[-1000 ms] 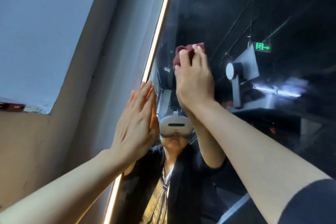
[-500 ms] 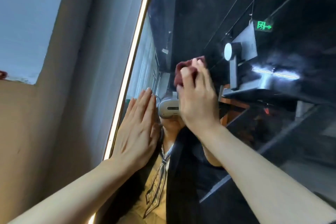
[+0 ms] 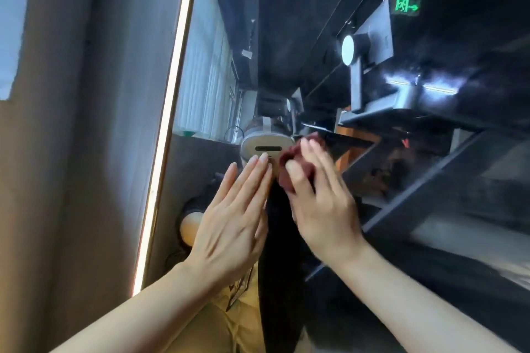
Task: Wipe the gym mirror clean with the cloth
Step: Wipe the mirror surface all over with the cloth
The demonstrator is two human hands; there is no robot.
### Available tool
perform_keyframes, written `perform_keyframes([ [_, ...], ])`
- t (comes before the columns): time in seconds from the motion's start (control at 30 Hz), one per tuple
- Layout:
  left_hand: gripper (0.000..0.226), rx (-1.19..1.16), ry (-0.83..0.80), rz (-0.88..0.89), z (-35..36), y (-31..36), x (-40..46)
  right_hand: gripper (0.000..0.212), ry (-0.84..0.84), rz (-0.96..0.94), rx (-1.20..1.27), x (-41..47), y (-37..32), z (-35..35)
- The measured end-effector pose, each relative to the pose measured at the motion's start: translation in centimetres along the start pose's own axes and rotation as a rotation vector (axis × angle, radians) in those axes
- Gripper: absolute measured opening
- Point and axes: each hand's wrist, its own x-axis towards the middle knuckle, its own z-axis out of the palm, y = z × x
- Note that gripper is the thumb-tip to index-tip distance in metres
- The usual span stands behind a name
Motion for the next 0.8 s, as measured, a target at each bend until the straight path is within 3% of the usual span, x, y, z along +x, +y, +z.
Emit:
perform_keyframes([
  [0.1, 0.060, 0.003, -0.014, 0.024, 0.3, 0.8, -1.6, 0.028, -0.153, -0.208, 0.043, -8.0, -0.7, -2.3],
  [0.17, 0.060, 0.016, -0.027, 0.034, 0.4, 1.1, -2.6, 0.028, -0.195, -0.252, 0.035, -7.5, 0.7, -2.7],
  [0.37, 0.062, 0.030, -0.072, -0.013, 1.1, 3.2, -4.6, 0.039, -0.010, 0.113, 0.031, 0.0, 0.1, -0.1],
  [0.63, 0.060, 0.045, -0.210, 0.038, 2.5, 7.6, -10.7, 0.040, -0.215, 0.018, -0.041, -22.0, -1.0, -3.7],
  [0.7, 0.057, 0.053, -0.226, 0.029, 2.9, 8.2, -11.1, 0.036, -0.205, 0.004, -0.023, -20.3, 0.2, -3.5],
  [0.8, 0.059, 0.069, -0.229, -0.012, 3.2, 9.1, -10.8, 0.041, -0.042, 0.132, 0.025, -11.7, 1.7, -2.1],
])
